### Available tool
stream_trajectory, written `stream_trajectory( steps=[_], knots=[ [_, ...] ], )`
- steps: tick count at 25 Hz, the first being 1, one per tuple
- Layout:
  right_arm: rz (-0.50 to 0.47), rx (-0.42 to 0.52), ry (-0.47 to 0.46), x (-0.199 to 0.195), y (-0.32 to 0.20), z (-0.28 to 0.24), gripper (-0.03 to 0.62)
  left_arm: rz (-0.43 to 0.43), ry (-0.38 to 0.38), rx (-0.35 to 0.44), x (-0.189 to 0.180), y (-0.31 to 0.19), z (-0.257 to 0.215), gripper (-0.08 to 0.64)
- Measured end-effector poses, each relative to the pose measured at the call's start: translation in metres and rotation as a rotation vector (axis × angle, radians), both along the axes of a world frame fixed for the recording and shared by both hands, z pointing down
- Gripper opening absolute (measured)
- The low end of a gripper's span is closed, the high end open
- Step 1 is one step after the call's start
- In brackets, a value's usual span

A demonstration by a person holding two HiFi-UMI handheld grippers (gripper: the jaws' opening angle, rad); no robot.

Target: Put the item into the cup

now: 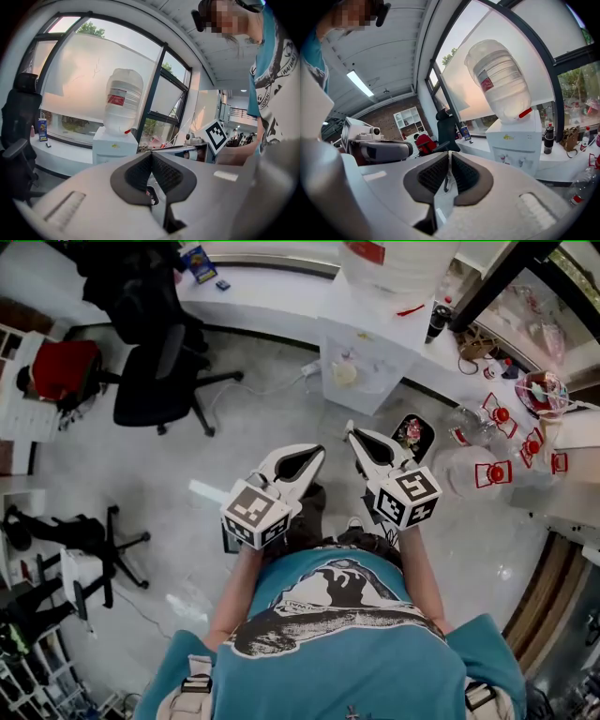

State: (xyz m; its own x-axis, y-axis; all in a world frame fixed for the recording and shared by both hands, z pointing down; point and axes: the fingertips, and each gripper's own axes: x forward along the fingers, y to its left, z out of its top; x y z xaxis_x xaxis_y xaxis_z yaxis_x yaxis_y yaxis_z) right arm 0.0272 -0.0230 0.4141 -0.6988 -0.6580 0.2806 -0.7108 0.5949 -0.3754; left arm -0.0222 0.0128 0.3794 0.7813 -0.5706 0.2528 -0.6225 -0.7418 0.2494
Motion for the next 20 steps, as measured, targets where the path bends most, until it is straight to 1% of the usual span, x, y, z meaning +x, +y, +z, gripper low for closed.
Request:
stream_trajectory(
  steps=[10, 20],
  knots=[
    [0.111, -0.037, 0.027, -0.026, -0.045, 0.01, 0.023, 0.115, 0.02, -0.017, -0.028, -0.056, 0.009, 0.011],
    [0.186, -0.073, 0.04, -0.043, -0.061, 0.027, 0.023, 0.216, 0.022, -0.044, -0.042, -0.08, 0.026, 0.011]
  ],
)
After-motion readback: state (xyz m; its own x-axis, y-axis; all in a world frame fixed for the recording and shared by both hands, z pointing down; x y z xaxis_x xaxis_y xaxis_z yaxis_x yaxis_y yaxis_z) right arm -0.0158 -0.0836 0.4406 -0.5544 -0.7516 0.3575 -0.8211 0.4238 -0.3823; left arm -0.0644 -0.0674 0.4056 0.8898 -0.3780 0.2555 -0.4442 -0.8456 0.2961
